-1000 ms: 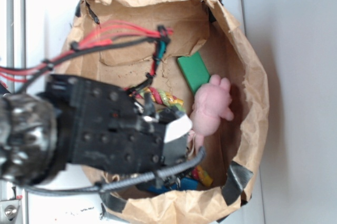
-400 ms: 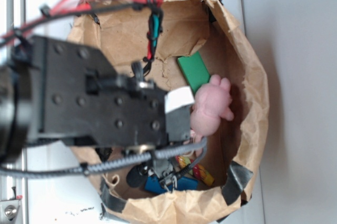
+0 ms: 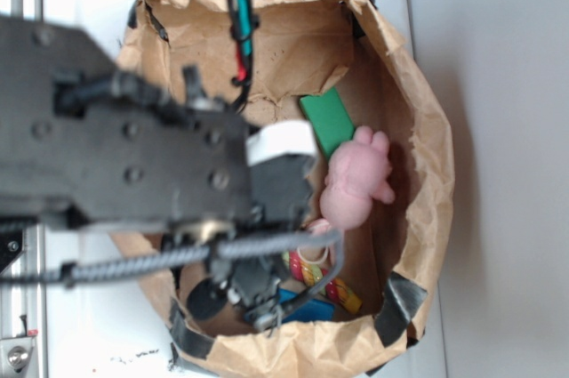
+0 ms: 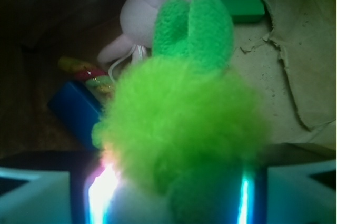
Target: Grab the green animal.
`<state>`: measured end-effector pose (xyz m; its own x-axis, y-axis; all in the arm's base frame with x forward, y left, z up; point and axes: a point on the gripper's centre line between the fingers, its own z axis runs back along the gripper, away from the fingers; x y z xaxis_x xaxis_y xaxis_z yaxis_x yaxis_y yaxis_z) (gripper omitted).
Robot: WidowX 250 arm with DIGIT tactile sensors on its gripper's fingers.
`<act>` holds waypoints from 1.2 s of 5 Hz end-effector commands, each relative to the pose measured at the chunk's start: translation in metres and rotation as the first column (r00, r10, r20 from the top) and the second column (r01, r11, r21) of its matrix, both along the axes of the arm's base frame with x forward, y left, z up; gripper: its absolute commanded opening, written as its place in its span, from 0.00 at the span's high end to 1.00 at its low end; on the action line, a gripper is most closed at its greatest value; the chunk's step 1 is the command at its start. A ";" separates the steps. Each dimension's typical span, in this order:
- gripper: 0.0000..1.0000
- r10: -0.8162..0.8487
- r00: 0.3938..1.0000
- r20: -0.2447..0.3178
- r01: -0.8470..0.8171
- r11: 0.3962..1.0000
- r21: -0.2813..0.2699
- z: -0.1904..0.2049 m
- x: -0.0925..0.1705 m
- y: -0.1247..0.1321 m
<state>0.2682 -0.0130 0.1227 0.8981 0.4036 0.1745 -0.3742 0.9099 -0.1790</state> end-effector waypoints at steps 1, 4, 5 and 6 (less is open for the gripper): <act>1.00 -0.145 0.988 0.061 0.133 0.976 0.170 0.045 0.006 0.030; 1.00 -0.314 0.949 0.013 0.297 0.910 0.288 0.079 0.003 0.042; 1.00 -0.316 0.948 0.036 0.291 0.907 0.303 0.082 0.002 0.043; 1.00 -0.324 0.945 0.046 0.295 0.904 0.309 0.083 -0.001 0.039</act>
